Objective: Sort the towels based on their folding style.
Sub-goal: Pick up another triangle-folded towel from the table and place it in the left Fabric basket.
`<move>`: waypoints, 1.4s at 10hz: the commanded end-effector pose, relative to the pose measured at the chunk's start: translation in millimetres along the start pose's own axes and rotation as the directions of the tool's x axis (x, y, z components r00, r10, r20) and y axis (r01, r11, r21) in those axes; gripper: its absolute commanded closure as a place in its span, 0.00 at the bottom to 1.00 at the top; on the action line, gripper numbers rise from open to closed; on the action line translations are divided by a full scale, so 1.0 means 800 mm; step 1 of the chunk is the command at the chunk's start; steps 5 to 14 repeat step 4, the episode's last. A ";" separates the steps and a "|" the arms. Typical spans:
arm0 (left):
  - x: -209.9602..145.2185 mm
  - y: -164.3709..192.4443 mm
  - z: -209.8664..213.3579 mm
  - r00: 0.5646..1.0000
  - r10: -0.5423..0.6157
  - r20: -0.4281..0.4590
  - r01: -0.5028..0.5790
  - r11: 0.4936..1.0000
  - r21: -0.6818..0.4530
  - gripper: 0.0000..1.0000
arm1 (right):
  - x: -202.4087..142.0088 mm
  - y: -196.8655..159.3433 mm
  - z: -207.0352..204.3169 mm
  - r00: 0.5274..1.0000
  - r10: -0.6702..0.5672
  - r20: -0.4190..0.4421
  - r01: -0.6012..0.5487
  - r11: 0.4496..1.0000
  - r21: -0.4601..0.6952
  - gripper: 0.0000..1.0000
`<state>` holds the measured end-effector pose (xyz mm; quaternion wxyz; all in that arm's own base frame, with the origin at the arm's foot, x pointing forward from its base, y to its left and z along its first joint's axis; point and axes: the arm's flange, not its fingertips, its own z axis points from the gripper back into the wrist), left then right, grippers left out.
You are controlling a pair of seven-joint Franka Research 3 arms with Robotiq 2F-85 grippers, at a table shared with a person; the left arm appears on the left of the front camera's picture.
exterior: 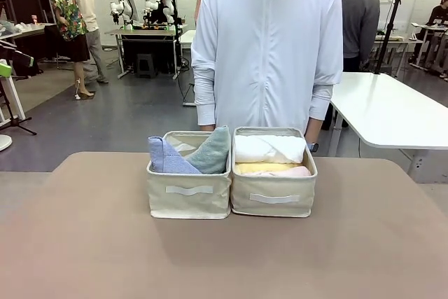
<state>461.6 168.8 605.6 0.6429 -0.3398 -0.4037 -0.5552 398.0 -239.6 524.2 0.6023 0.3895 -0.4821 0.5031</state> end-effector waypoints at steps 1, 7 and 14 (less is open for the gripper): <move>0.002 -0.001 0.002 1.000 -0.009 0.010 0.009 1.000 -0.003 0.00 | -0.002 0.003 0.001 1.000 -0.004 0.000 0.004 1.000 0.013 0.00; 0.002 -0.001 0.002 1.000 -0.009 0.010 0.009 1.000 -0.003 0.00 | -0.002 0.003 0.001 1.000 -0.004 0.000 0.004 1.000 0.013 0.00; 0.002 -0.001 0.002 1.000 -0.009 0.010 0.009 1.000 -0.003 0.00 | -0.002 0.003 0.001 1.000 -0.004 0.000 0.004 1.000 0.013 0.00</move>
